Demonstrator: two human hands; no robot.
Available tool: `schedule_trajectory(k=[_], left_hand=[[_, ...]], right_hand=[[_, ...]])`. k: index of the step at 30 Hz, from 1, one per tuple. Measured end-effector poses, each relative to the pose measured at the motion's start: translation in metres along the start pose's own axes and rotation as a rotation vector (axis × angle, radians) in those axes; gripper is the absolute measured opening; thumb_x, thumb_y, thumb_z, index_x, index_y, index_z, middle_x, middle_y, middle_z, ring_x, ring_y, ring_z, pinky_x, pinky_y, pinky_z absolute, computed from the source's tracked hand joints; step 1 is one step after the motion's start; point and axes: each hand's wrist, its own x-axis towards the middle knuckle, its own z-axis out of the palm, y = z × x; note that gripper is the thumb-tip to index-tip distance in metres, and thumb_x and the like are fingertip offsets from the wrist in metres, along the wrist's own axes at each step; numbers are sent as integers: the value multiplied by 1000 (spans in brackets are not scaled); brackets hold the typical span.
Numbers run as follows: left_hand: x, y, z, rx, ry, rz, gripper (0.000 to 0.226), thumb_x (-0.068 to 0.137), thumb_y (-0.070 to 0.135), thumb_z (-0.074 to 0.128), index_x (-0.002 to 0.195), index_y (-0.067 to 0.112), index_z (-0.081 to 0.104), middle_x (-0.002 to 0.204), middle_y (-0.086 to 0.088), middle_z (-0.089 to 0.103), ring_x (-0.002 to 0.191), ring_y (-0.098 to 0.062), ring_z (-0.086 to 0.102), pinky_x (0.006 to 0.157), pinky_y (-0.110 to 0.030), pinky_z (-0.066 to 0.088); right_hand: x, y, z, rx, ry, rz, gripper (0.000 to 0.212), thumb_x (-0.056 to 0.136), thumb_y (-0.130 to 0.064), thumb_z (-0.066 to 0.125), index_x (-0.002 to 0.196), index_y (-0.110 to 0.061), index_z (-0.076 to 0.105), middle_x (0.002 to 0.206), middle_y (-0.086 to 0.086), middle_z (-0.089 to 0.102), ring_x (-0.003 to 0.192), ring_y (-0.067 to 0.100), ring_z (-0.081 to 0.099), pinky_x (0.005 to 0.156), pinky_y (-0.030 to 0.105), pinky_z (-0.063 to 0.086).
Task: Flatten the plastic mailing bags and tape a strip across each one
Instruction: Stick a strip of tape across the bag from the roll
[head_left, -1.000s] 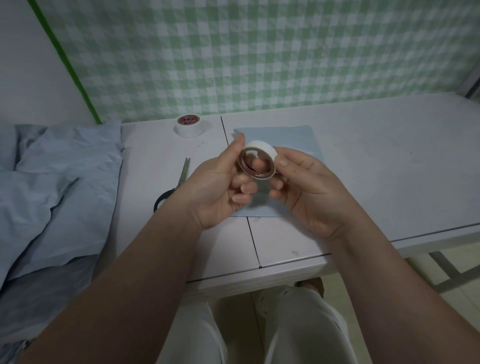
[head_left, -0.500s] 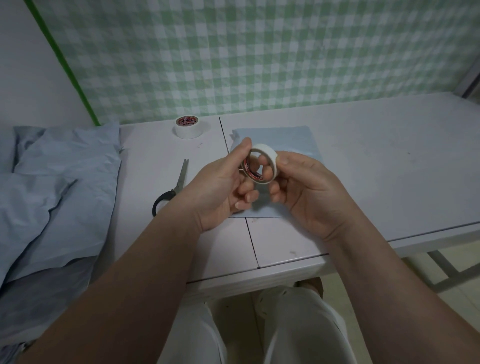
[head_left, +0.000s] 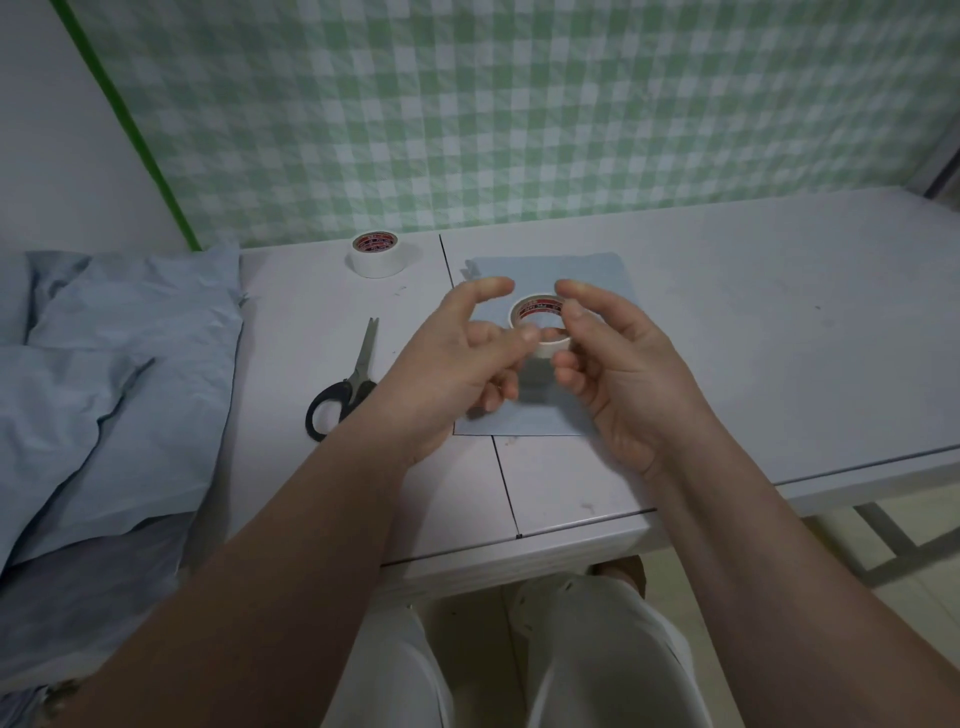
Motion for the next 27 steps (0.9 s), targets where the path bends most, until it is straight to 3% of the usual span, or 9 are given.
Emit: schedule_trajectory(k=[3, 7, 11, 14, 17, 21, 27], left_hand=[[0, -1, -1, 122, 27, 114, 47, 78, 12, 76, 119, 25, 57, 62, -1, 56, 54, -19, 52, 52, -32, 41], [0, -2, 0, 148, 76, 138, 46, 73, 18, 81, 114, 21, 62, 60, -5, 57, 50, -17, 53, 51, -32, 43], [-1, 0, -2, 90, 46, 143, 27, 70, 25, 78, 95, 24, 70, 58, -8, 53, 48, -16, 52, 51, -32, 41], [-3, 4, -3, -1, 4, 115, 17, 67, 26, 79, 77, 18, 67, 52, -5, 53, 42, -13, 47, 42, -21, 36], [-5, 8, -2, -98, -34, 50, 13, 65, 31, 67, 66, 18, 63, 47, -2, 49, 36, -11, 40, 36, -15, 28], [-5, 8, -7, -178, -64, 5, 15, 74, 26, 73, 62, 22, 65, 46, -2, 45, 34, -10, 35, 39, -19, 19], [-4, 8, -8, -229, -59, -15, 16, 74, 28, 63, 61, 21, 68, 44, 0, 40, 34, -9, 30, 40, -21, 18]], right_hand=[[1, 0, 1, 7, 16, 23, 16, 93, -15, 56, 107, -13, 62, 58, -4, 63, 42, 3, 54, 43, 12, 46], [2, 1, 1, -69, 3, 23, 13, 91, -21, 56, 100, -13, 61, 61, -5, 64, 43, 3, 51, 41, 12, 42], [1, 2, 1, -141, -21, 5, 27, 73, -33, 65, 93, -15, 60, 60, -4, 63, 45, 5, 52, 44, 14, 43], [0, 1, 1, -182, -37, -22, 31, 66, -40, 64, 86, -17, 57, 56, -4, 60, 44, 6, 46, 43, 15, 38], [-1, 1, -1, -208, -65, -50, 24, 69, -43, 62, 73, -21, 54, 50, -4, 49, 40, 6, 36, 38, 15, 29], [-2, 1, -3, -194, -140, -54, 25, 80, -37, 67, 62, -23, 56, 45, -3, 39, 38, 6, 26, 38, 17, 17], [0, 2, -3, -314, -177, -38, 30, 78, -35, 55, 51, -22, 56, 46, 3, 40, 35, 11, 27, 36, 16, 16]])
